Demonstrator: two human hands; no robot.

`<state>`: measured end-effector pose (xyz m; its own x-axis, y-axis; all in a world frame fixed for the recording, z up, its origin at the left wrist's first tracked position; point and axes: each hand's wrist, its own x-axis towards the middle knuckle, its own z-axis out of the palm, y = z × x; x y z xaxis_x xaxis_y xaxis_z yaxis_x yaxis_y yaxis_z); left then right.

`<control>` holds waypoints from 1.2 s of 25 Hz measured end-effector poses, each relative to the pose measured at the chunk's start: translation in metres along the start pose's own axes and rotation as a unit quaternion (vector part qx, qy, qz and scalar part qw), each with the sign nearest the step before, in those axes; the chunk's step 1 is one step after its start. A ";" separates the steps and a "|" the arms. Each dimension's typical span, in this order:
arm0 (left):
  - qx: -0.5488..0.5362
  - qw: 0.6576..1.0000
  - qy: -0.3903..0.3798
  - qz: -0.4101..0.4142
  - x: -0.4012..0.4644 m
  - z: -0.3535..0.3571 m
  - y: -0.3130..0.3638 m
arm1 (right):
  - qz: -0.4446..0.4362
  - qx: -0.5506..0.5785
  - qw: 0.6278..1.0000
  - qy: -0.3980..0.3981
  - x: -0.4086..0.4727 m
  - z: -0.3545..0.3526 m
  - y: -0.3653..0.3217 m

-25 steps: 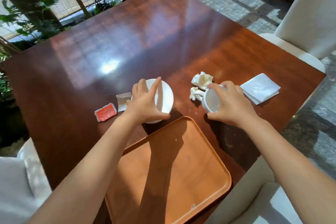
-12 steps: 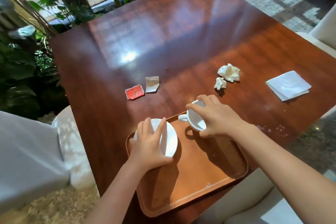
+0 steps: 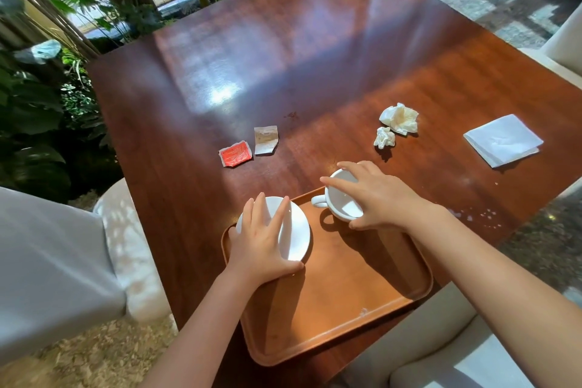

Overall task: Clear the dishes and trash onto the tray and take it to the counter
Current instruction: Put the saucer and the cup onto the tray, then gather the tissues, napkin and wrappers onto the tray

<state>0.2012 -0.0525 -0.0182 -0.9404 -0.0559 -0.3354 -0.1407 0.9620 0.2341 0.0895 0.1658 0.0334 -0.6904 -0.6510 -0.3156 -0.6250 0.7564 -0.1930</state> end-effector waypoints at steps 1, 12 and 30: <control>0.001 1.000 -0.003 0.000 0.000 0.000 0.000 | 0.000 0.001 1.000 -0.004 0.000 0.000 0.000; -0.020 0.984 0.122 0.131 0.042 -0.086 0.064 | 0.135 0.090 0.973 0.161 -0.040 -0.034 0.026; 0.150 0.911 -0.018 0.383 0.233 -0.054 0.187 | 0.435 0.027 0.890 0.132 -0.050 0.020 0.216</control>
<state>-0.0612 0.1003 -0.0035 -0.7165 0.6655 -0.2092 0.6483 0.7459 0.1525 -0.0042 0.3630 -0.0112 -0.9707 0.1961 -0.1391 0.2020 0.9789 -0.0297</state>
